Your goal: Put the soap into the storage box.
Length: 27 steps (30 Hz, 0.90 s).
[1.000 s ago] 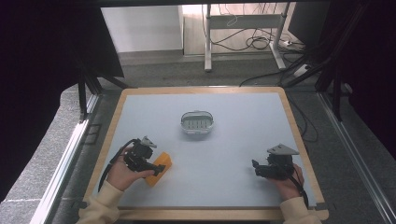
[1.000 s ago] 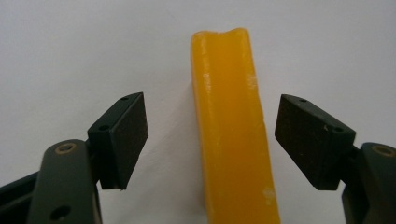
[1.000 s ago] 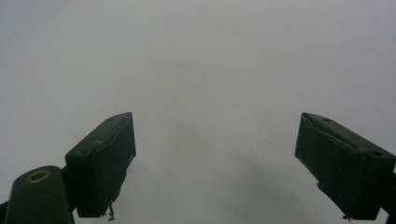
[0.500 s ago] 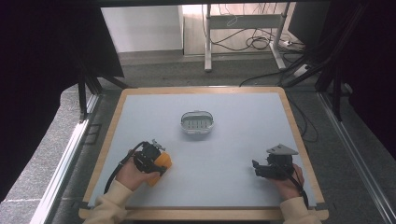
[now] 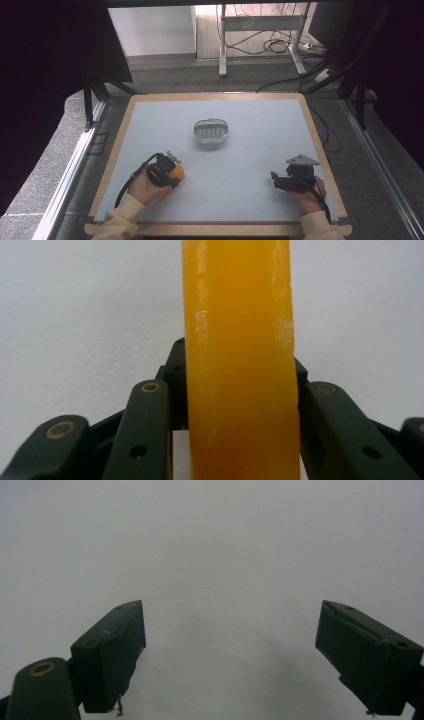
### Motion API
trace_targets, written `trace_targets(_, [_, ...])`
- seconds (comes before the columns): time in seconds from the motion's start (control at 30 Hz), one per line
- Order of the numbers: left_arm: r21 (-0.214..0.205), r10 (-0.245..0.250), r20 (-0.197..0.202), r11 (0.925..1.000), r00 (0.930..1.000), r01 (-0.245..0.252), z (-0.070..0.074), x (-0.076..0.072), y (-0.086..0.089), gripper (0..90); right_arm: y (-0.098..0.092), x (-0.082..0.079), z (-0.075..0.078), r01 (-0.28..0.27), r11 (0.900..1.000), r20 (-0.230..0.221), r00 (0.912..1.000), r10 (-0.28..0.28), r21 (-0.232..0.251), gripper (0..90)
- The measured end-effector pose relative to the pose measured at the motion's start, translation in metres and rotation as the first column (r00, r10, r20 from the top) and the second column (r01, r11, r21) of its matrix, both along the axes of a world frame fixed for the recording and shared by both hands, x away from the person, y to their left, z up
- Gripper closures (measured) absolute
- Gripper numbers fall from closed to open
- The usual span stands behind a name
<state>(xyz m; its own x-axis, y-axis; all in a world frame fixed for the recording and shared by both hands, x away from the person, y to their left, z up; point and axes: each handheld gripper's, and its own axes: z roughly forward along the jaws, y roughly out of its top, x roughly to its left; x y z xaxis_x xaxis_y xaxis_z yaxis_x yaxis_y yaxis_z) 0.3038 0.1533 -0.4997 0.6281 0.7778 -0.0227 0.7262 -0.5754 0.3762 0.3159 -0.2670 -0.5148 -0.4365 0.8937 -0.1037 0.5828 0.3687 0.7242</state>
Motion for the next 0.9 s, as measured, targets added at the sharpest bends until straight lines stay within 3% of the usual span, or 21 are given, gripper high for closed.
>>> trace_targets(0.23, [-0.018,-0.032,-0.014,0.9993,0.9994,0.032,0.005,-0.001,0.004,61.6,0.000,0.000,0.001,0.003,1.0000,0.002,1.0000,-0.003,0.000,13.0])
trace_targets(0.63, [-0.073,-0.043,0.030,0.9963,0.9986,0.045,0.020,-0.003,0.010,61.7,0.000,-0.001,0.002,0.007,0.9999,0.006,1.0000,-0.007,0.007,13.1])
trace_targets(0.9, [-0.103,-0.062,0.015,0.9927,0.9979,0.064,0.024,0.003,0.013,61.7,-0.002,-0.003,0.003,0.013,0.9998,0.010,0.9999,-0.013,0.013,13.3])
